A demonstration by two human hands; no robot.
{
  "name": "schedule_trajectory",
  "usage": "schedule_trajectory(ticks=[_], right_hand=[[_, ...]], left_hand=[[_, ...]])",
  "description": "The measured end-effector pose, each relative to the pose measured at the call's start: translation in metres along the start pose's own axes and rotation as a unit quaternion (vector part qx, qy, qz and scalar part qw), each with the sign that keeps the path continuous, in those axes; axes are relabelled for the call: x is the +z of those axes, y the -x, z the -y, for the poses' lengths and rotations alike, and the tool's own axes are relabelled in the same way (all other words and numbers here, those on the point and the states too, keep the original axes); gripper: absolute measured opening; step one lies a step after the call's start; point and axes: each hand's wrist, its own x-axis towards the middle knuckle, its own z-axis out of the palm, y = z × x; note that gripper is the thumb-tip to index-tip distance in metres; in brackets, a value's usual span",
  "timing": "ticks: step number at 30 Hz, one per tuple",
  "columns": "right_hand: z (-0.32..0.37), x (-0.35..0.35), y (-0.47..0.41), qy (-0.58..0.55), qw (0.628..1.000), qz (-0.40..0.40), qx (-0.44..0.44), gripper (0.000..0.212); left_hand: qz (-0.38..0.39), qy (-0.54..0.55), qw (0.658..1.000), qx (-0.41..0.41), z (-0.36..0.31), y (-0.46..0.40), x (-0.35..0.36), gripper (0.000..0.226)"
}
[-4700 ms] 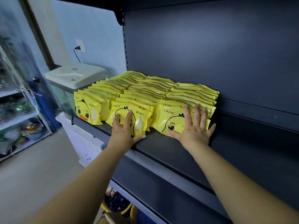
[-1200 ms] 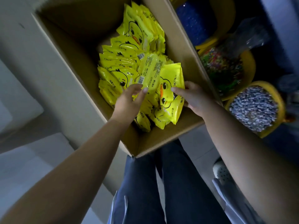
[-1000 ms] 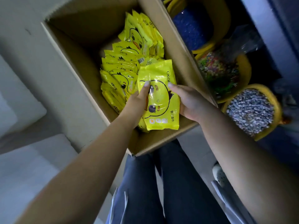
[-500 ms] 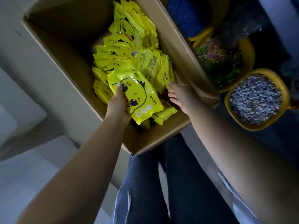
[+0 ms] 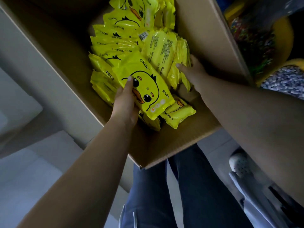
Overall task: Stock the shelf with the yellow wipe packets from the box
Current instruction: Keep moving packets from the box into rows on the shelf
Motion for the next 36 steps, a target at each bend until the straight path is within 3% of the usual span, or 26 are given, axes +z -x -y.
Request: schedule_trajectory(ticks=[4,6,10,15,17,21,26,29,32,36], right_hand=[[-0.001,-0.006,-0.002,-0.009,1.000,-0.019,-0.012,0.036],[-0.001,-0.009,0.001,-0.026,1.000,-0.015,0.006,0.033],[-0.002,-0.014,0.019,-0.037,0.997,-0.062,0.022,0.032],[0.005,-0.034,0.051,-0.096,0.995,-0.021,0.010,0.033],[0.010,-0.040,0.058,-0.110,0.993,0.030,0.038,0.030],[0.019,-0.034,0.052,-0.102,0.990,0.077,0.064,0.021],[0.019,-0.026,0.028,-0.042,0.996,0.071,0.024,0.055],[0.011,-0.023,0.021,-0.017,0.997,0.081,0.003,0.061],[0.004,-0.020,0.020,-0.015,1.000,0.020,0.001,0.062],[0.000,-0.018,0.024,-0.079,0.996,-0.031,0.006,0.043]], left_hand=[[0.005,0.023,1.000,-0.014,-0.004,-0.013,0.000,0.055],[-0.020,-0.023,0.999,-0.015,-0.008,-0.010,0.003,0.062],[-0.084,-0.158,0.984,0.009,-0.016,0.008,0.018,0.052],[-0.104,-0.343,0.925,0.125,-0.039,0.037,0.027,0.055],[-0.086,-0.389,0.902,0.168,-0.051,0.041,0.025,0.062],[-0.038,-0.490,0.840,0.232,-0.078,0.027,0.029,0.054],[0.025,-0.532,0.808,0.250,-0.102,-0.015,0.031,0.055],[0.085,-0.595,0.744,0.292,-0.099,-0.034,0.035,0.056],[0.116,-0.674,0.654,0.324,-0.093,-0.045,0.039,0.060],[0.052,-0.839,0.459,0.289,-0.092,-0.050,0.035,0.066]])
